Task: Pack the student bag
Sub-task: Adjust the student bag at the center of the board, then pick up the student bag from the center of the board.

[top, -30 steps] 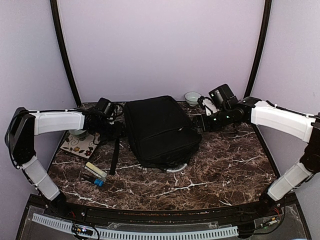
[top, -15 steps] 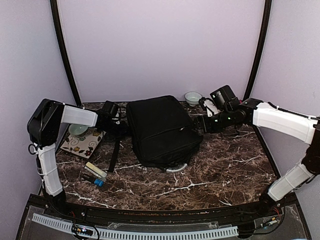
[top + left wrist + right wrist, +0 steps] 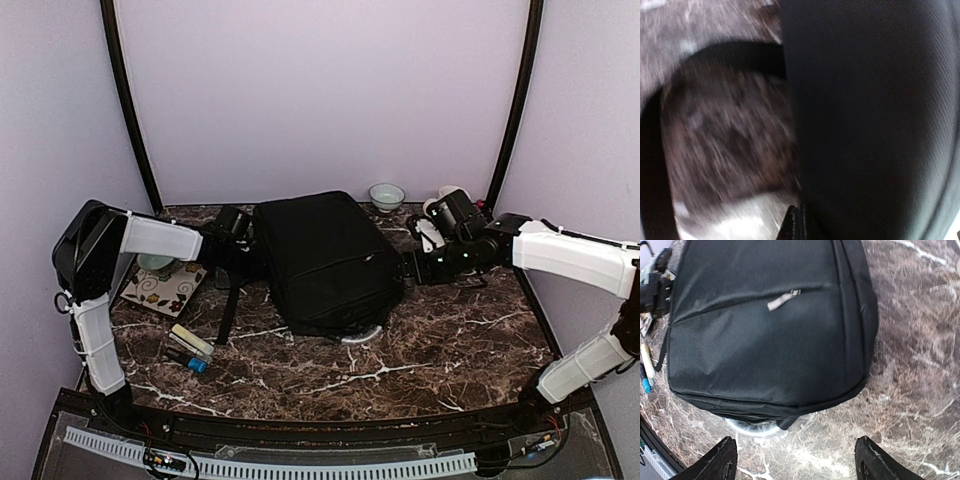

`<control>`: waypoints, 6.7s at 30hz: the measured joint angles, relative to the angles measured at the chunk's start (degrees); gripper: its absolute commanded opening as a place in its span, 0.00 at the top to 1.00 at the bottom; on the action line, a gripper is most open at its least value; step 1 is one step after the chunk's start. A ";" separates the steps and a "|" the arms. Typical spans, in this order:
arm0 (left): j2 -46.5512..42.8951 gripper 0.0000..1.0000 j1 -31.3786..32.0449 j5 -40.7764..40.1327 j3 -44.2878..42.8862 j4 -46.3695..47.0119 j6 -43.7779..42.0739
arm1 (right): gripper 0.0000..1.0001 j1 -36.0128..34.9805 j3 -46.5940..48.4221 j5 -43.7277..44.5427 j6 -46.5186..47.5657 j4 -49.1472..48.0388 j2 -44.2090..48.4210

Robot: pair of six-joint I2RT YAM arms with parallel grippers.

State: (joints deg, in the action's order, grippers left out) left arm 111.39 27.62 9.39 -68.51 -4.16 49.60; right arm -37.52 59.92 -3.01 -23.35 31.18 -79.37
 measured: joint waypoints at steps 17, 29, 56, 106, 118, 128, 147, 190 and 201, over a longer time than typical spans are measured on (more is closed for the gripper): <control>-13.99 0.02 14.93 -7.80 -0.83 -15.89 -1.38 | 0.18 -0.07 -5.33 0.85 -2.49 -1.53 4.52; -15.54 0.04 10.88 -13.22 -0.26 -12.98 4.11 | 0.17 -0.17 -12.50 1.77 -5.07 -2.23 10.86; -0.61 1.00 9.25 -7.41 -6.16 -1.38 21.33 | 0.17 -0.28 -8.63 1.51 -3.08 -1.16 8.33; -22.62 0.90 15.80 -23.10 6.08 -13.33 43.28 | 0.17 -5.53 -0.31 -7.37 12.00 -20.04 -16.52; -20.33 0.44 17.16 -16.63 -0.96 -19.34 -0.33 | 0.16 -4.24 -13.68 -2.16 6.88 -19.15 -0.35; -24.96 0.47 17.00 -9.97 -1.20 -14.69 -49.11 | 0.15 -4.24 -14.91 0.74 4.39 -16.31 7.65; -20.28 0.38 15.56 1.36 -0.26 -27.15 -96.00 | 0.15 -4.24 -17.97 2.58 0.31 -14.12 12.63; -12.76 0.55 11.50 -13.33 3.67 -10.75 -112.34 | 0.14 -4.24 -19.58 3.04 -1.86 -12.59 15.32; -7.72 1.00 10.54 -8.50 -9.27 -23.02 -109.11 | 0.15 -4.24 -19.30 2.60 -0.76 -12.24 14.71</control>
State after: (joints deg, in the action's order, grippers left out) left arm 103.68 38.15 0.89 -77.78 -27.18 -59.51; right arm -41.76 40.62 -0.40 -24.12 18.94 -64.66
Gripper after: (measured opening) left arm 0.051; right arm 0.855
